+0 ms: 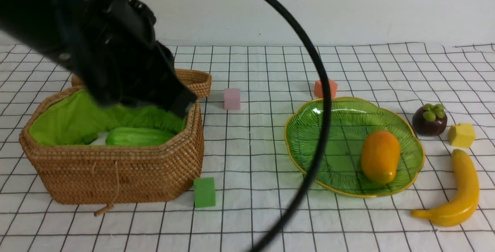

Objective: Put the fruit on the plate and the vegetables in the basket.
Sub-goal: Use the right arm to grab a banana and put it into the right plate

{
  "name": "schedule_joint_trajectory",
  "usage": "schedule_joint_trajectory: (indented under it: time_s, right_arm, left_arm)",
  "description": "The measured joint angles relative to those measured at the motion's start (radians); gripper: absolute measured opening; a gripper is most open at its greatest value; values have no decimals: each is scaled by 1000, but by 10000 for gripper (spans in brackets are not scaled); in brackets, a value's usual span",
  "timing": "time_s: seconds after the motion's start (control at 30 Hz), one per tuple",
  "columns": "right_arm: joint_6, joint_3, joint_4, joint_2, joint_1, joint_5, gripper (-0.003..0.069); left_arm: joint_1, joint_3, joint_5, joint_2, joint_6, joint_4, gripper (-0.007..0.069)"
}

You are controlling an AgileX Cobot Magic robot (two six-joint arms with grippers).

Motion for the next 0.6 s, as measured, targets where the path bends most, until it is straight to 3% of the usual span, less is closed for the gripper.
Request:
schedule_joint_trajectory:
  time_s: [0.17, 0.3, 0.4, 0.43, 0.5, 0.6]
  right_arm:
    - [139, 2, -189, 135, -22, 13, 179]
    - [227, 5, -276, 257, -128, 29, 183]
    - [245, 5, -238, 358, -310, 8, 183]
    - [245, 5, -233, 370, -321, 3, 183]
    - [245, 5, -135, 450, -461, -41, 188]
    - [235, 5, -28, 540, -563, -81, 226]
  left_arm:
    - [-106, 216, -120, -169, -56, 0, -13]
    - [-171, 442, -258, -347, -101, 0, -13]
    - [-186, 599, -402, -520, -131, 1, -13]
    - [-186, 607, -418, -539, -133, 2, -13]
    - [-186, 697, -507, -649, -152, 3, -13]
    - [-186, 757, -555, -731, -155, 3, -13]
